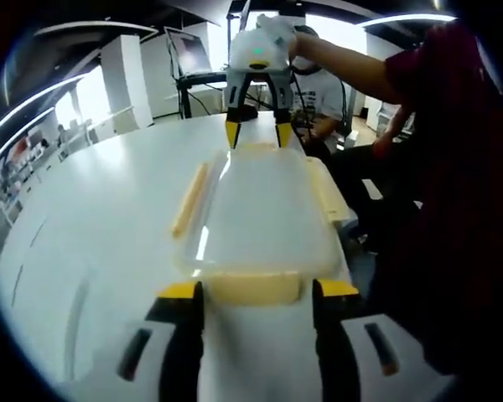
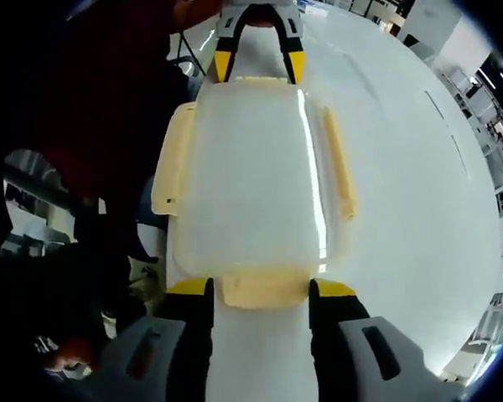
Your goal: Snap each plastic latch of the storage box into its locked position after aligning the lid with the box until every specified latch is closed and the lid sits flush.
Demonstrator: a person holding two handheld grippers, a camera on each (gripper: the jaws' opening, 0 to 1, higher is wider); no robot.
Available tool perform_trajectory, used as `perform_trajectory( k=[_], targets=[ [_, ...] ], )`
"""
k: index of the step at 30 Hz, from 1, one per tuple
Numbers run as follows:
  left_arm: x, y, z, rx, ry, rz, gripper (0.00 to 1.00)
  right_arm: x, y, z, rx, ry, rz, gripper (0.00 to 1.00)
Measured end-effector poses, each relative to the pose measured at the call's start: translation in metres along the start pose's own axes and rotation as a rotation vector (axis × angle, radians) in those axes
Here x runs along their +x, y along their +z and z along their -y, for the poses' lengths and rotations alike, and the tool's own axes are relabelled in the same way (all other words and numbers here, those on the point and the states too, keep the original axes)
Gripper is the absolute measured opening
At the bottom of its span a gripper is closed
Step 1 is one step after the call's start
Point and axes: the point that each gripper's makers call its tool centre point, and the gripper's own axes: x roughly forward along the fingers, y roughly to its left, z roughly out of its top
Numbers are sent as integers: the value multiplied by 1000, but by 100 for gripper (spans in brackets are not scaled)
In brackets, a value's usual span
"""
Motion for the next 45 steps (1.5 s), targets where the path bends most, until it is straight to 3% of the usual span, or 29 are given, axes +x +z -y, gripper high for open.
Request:
perform_trajectory(
  k=[11, 13, 45],
  targets=[
    [3, -1, 3, -6, -22, -13, 45, 0, 0, 0, -9, 3, -22, 40],
    [3, -1, 3, -12, -21, -15, 40, 1, 0, -2, -2, 8, -21, 40],
    [-6, -3, 4, 14, -24, -66, 39, -5, 6, -15, 35, 11, 12, 39]
  ],
)
